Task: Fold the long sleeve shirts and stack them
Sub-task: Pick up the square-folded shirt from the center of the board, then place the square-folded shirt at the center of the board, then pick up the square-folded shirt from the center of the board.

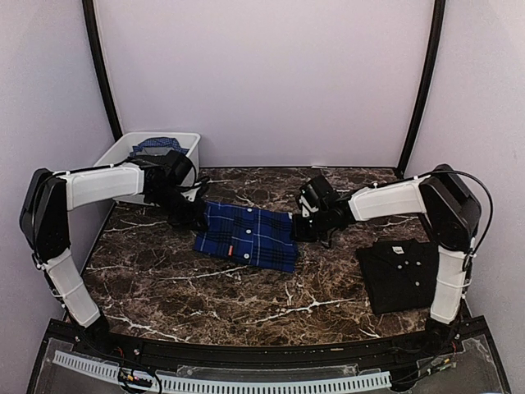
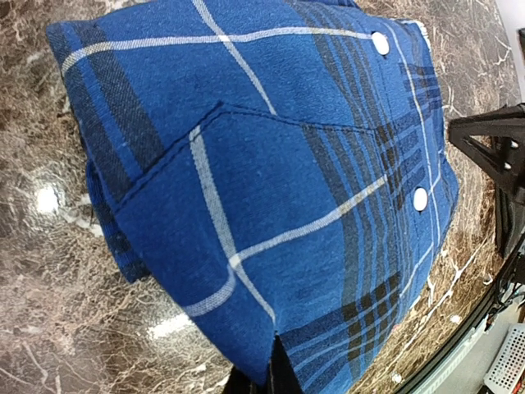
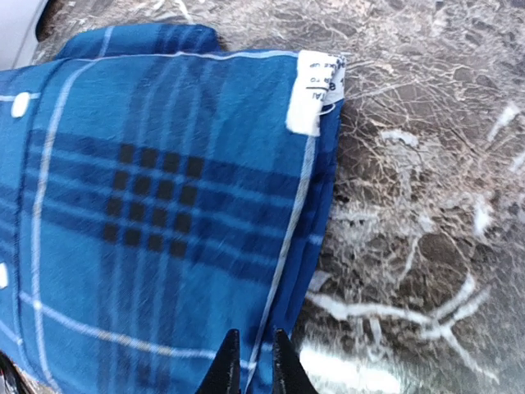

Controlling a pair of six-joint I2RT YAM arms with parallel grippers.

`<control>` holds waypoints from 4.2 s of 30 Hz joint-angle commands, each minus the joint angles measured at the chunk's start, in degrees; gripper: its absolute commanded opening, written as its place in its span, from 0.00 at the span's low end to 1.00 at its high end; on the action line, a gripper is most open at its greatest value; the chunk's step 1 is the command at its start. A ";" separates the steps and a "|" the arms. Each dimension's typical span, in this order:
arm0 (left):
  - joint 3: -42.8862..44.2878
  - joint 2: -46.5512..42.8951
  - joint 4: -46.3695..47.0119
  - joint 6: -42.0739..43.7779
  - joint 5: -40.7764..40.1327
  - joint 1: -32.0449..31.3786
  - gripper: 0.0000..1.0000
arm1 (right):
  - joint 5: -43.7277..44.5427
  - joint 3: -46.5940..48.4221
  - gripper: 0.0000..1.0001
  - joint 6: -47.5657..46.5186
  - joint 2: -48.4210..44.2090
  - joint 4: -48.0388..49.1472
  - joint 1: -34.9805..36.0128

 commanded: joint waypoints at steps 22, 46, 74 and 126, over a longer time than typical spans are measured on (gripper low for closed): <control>25.78 0.28 -4.69 4.84 10.46 0.56 0.00 | -12.99 14.21 0.03 18.40 24.10 27.49 10.71; 19.80 -0.63 -1.42 2.97 13.78 0.20 0.00 | -17.82 19.67 0.24 17.24 27.10 33.04 4.74; 52.96 28.18 0.94 -14.08 -7.77 -23.17 0.70 | -6.41 -6.51 0.57 -2.30 -14.59 1.05 -16.35; -4.45 0.61 21.22 -21.95 3.16 -8.15 0.00 | -0.07 4.24 0.00 -2.77 -0.94 -4.96 0.64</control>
